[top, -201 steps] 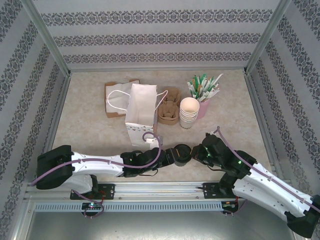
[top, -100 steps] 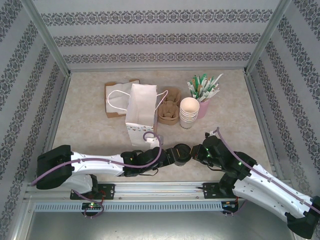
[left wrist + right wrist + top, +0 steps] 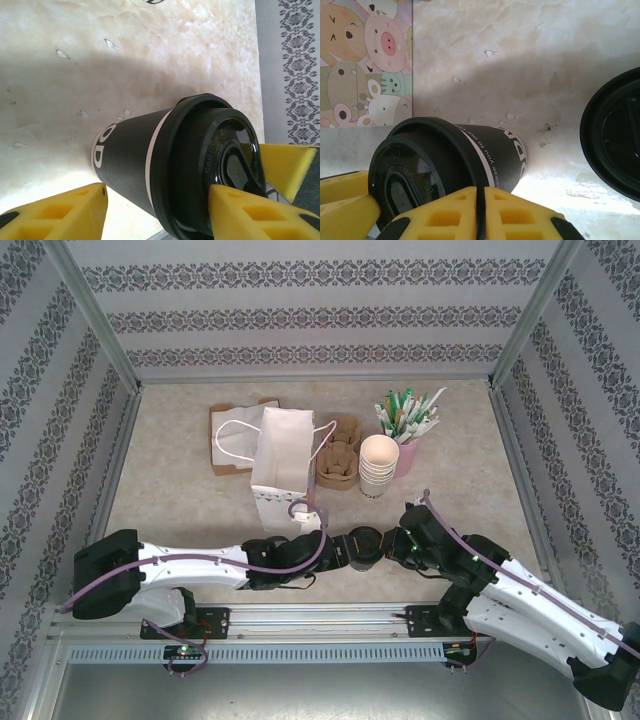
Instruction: Pack the takeout coffee
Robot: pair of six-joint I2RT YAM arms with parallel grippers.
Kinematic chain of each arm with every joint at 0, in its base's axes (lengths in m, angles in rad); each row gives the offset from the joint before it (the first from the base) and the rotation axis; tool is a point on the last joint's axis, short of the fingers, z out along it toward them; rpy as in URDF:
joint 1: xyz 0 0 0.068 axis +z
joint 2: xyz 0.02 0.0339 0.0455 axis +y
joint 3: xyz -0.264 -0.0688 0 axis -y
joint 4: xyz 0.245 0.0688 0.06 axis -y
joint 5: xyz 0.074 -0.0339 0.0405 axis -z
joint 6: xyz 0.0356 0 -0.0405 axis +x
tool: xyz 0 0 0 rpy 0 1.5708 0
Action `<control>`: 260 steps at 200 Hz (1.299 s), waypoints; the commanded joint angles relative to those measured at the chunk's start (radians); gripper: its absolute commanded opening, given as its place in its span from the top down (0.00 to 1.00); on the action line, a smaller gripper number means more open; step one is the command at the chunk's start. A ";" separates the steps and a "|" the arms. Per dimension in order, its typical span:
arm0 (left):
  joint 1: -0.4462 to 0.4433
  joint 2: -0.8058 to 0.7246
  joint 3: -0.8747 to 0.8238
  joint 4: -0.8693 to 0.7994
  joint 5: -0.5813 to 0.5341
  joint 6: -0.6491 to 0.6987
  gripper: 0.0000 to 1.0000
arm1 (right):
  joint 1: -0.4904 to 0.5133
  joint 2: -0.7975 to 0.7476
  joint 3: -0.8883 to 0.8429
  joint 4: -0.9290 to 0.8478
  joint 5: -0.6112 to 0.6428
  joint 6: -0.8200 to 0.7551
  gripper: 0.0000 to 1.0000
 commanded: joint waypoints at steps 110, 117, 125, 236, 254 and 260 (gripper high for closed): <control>0.015 -0.057 0.110 -0.181 -0.011 0.113 0.42 | -0.004 0.003 0.139 -0.089 0.075 -0.171 0.78; 0.014 -0.072 0.117 -0.206 -0.017 0.128 0.42 | -0.006 0.003 0.165 -0.104 0.084 -0.216 0.77; 0.014 -0.090 0.125 -0.230 -0.018 0.148 0.42 | -0.006 0.003 0.202 -0.115 0.094 -0.277 0.76; 0.037 -0.331 0.485 -0.771 -0.204 0.635 0.38 | -0.219 0.592 1.017 -0.188 0.149 -0.765 0.66; 0.065 -0.382 0.529 -0.845 -0.282 0.661 0.36 | -0.282 0.679 1.087 -0.145 0.041 -0.726 0.66; 0.076 -0.401 0.537 -0.865 -0.305 0.667 0.36 | -0.293 0.708 1.111 -0.139 0.025 -0.714 0.66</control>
